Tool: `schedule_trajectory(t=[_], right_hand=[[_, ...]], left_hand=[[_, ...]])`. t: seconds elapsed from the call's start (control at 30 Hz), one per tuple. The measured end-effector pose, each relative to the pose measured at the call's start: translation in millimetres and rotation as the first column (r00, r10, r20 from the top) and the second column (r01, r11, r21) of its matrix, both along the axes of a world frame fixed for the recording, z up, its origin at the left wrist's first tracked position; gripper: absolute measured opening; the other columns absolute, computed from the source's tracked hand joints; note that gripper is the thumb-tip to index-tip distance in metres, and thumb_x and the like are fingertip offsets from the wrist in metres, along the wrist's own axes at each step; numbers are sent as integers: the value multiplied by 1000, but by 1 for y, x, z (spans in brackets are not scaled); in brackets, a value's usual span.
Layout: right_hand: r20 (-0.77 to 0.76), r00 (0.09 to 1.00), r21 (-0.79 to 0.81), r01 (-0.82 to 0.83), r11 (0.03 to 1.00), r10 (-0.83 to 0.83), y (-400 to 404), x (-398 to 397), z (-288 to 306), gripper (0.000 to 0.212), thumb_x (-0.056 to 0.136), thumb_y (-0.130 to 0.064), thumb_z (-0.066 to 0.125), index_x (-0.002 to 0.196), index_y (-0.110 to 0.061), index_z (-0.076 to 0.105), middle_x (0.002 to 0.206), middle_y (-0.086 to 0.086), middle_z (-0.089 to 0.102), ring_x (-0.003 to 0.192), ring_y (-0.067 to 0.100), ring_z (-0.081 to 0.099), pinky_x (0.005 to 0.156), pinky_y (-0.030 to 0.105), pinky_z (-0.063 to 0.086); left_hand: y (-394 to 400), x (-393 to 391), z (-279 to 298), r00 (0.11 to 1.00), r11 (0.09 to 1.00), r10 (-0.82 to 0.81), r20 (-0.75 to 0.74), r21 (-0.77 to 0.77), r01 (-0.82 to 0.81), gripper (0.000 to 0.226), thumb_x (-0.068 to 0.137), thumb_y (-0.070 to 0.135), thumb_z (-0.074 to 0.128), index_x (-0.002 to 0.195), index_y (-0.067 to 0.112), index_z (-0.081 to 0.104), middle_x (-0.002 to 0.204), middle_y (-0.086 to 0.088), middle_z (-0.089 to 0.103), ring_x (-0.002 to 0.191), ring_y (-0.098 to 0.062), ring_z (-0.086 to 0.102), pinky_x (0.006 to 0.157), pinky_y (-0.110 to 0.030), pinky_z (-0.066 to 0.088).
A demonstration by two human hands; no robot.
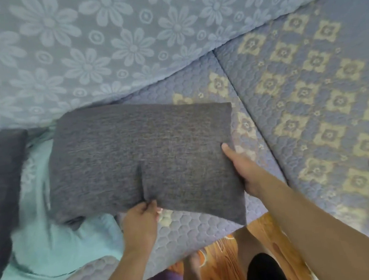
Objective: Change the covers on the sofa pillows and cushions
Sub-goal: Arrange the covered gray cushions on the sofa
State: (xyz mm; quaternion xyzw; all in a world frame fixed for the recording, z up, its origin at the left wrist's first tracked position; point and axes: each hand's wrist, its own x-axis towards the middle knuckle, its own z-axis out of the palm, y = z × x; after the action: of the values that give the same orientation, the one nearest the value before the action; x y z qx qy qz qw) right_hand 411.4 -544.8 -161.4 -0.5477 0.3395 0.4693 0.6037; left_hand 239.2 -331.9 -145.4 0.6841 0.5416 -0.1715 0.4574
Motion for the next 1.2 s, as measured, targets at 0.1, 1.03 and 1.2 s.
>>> schedule_trajectory(t=[0.1,1.03,1.2], right_hand=[[23,985,-191,-161,968,169,1,-4,4,53,89,-51,68,125,-11,64,114,10,72,101,30,70,94,50,55],[133,840,-834,-192,517,526,-40,20,-41,63,108,-41,23,160,-17,-2,167,10,2,151,33,7,123,46,8],[-32,992,-859,-88,504,119,-47,-19,-43,82,96,-67,35,158,-18,12,162,12,18,145,39,23,117,54,24]], left_hand=[[-14,17,8,895,888,-392,-214,168,429,27,96,27,55,77,13,68,81,-9,70,73,-28,57,67,-37,41],[49,-4,-31,987,914,-153,46,387,124,12,97,12,60,106,5,58,99,-15,64,92,-34,60,84,-47,50],[110,-29,-65,978,969,82,-192,244,-34,33,85,1,64,117,1,55,110,-30,63,100,-43,65,85,-48,55]])
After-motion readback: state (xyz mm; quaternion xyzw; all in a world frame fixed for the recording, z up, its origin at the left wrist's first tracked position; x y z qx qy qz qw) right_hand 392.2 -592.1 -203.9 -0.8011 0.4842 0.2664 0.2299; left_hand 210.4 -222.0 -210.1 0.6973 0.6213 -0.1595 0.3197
